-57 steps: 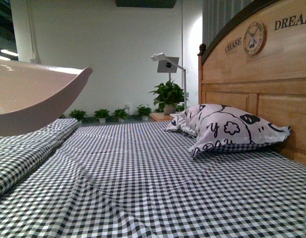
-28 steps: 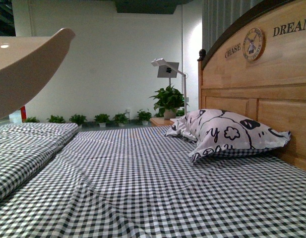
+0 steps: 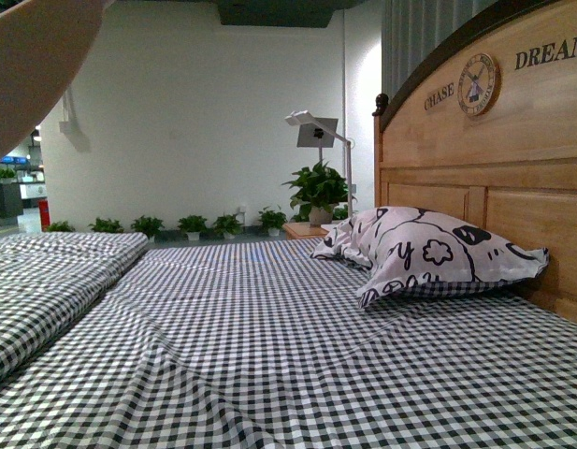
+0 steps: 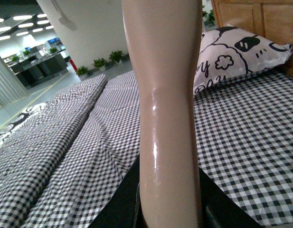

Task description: Clean up trash

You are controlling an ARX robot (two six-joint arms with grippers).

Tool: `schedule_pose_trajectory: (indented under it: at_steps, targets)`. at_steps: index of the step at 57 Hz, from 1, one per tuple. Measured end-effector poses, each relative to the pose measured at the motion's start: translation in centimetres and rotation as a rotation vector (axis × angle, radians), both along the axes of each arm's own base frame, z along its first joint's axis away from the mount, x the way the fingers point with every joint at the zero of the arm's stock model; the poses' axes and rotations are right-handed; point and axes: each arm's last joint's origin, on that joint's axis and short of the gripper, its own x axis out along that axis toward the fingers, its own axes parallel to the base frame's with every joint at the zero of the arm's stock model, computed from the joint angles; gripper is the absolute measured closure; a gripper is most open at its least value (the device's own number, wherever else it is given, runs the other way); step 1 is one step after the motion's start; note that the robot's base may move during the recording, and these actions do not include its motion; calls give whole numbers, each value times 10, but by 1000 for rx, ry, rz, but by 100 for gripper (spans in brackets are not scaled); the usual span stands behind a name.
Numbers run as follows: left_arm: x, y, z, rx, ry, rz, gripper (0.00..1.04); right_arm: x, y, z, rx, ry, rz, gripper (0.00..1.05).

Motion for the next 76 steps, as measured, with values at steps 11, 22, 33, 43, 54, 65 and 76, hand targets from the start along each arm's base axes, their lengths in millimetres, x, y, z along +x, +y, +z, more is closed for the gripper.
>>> schedule_pose_trajectory:
  at_steps: [11,22,33,43,54,65,76]
  targets:
    - [0,0,0,-3,-1,0,79,0,0,0,-10,-3,0,86]
    - [0,0,0,-6,-1,0,79,0,0,0,-10,-3,1,86]
    - [0,0,0,-7,-1,0,79,0,0,0,-10,-3,1,86]
    - [0,0,0,-7,-1,0,79,0,0,0,-10,-3,1,86]
    - [0,0,0,-7,-1,0,79,0,0,0,-10,-3,1,86]
    - [0,0,0,-7,-2,-1,79,0,0,0,-10,-3,1,86]
    - [0,0,0,-7,-1,0,79,0,0,0,-10,-3,1,86]
